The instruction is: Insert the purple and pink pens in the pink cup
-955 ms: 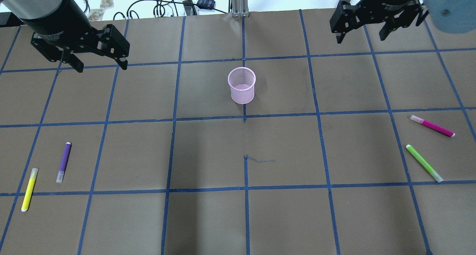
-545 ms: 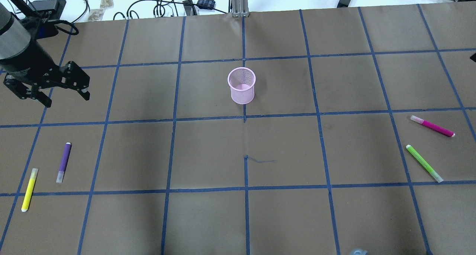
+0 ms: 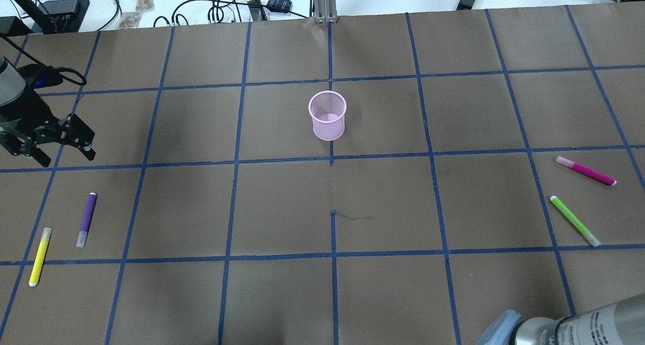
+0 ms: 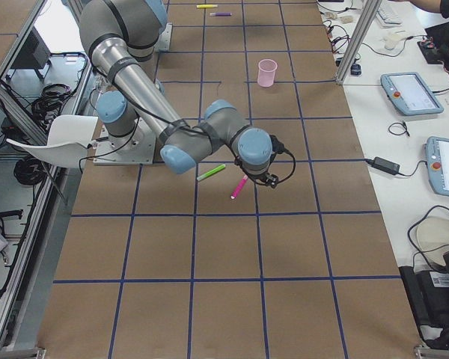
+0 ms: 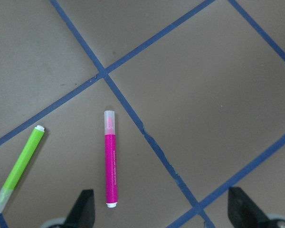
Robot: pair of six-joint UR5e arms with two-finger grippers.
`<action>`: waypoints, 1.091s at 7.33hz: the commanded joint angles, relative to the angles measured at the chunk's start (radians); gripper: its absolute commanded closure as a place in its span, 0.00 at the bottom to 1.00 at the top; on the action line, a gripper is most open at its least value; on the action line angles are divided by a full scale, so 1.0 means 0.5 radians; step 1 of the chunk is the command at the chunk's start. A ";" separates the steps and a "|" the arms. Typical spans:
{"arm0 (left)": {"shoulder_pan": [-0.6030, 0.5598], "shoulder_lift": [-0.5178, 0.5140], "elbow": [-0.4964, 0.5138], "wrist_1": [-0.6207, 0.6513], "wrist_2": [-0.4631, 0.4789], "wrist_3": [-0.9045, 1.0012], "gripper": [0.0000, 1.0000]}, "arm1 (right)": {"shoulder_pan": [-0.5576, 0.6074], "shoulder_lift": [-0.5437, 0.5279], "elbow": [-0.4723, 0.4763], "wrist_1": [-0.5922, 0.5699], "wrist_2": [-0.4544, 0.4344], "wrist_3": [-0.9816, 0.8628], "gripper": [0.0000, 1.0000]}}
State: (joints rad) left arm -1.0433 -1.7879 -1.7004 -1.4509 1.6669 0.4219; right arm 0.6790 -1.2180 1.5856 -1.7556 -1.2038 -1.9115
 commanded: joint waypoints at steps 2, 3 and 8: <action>0.202 -0.249 -0.032 0.205 0.117 0.459 0.00 | -0.183 0.331 0.121 0.007 0.340 -0.609 0.04; 0.206 -0.320 -0.069 0.205 0.115 0.451 0.00 | -0.195 0.389 0.124 0.029 0.331 -0.638 0.07; 0.203 -0.486 -0.100 0.343 0.105 0.429 0.01 | -0.260 0.414 0.292 0.041 0.343 -0.773 0.11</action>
State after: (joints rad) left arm -0.9409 -2.0175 -1.7493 -1.2839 1.7224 0.6405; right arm 0.5557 -1.0110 1.7189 -1.7301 -1.0343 -2.2941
